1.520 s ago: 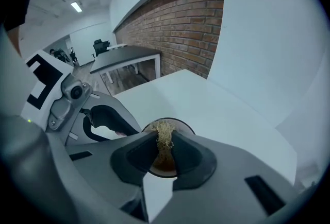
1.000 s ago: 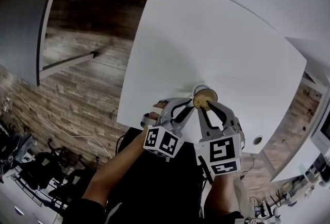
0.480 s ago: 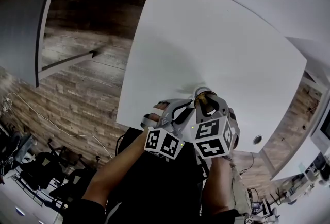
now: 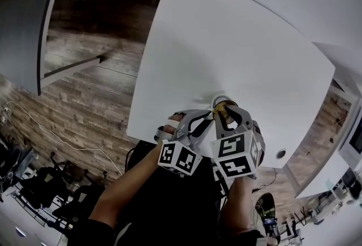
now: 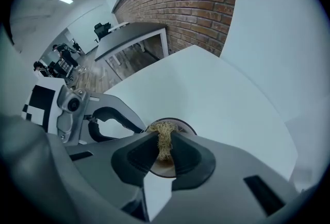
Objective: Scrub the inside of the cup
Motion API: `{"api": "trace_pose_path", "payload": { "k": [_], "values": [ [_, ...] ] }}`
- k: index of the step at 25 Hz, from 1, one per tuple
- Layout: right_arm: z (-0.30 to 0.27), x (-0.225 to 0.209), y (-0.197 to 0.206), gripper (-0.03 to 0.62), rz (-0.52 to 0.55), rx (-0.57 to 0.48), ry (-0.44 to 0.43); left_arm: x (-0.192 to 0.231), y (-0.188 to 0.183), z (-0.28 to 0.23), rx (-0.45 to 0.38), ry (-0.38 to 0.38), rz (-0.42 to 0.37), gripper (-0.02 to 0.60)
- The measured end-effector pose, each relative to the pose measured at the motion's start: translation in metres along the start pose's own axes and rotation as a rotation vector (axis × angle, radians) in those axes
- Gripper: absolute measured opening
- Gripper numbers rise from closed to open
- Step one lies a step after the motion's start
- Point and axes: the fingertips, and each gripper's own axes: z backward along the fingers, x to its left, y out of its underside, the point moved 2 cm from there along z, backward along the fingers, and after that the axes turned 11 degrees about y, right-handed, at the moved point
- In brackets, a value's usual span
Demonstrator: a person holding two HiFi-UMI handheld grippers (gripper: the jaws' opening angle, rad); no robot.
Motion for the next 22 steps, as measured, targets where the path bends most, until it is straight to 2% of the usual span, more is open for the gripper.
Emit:
{"api": "trace_pose_path", "payload": {
  "k": [6,8,11,13,15,18,22],
  "values": [
    [-0.017,0.002,0.005,0.059,0.065,0.045,0.068,-0.003,0.001,-0.001,0.02,-0.004,-0.025,0.072],
    [-0.018,0.002,0.006,0.058,0.116,0.043,0.086,-0.003,0.0,-0.001,0.023,-0.001,-0.016,0.072],
    [-0.008,0.004,0.006,0.058,0.29,0.003,0.137,-0.004,-0.001,0.0,0.023,0.006,0.01,0.072],
    [0.007,0.005,0.003,0.058,0.367,-0.055,0.171,-0.003,-0.001,0.001,0.023,0.01,0.019,0.072],
    [0.025,0.002,-0.001,0.058,0.389,-0.103,0.195,-0.003,-0.001,0.001,0.024,0.012,0.013,0.072],
    [0.04,0.001,-0.004,0.058,0.417,-0.121,0.224,-0.004,0.001,0.001,0.024,0.014,0.01,0.072],
    [0.028,0.007,0.002,0.058,0.494,-0.118,0.239,-0.005,0.001,0.001,0.022,0.01,0.009,0.072]
  ]
}}
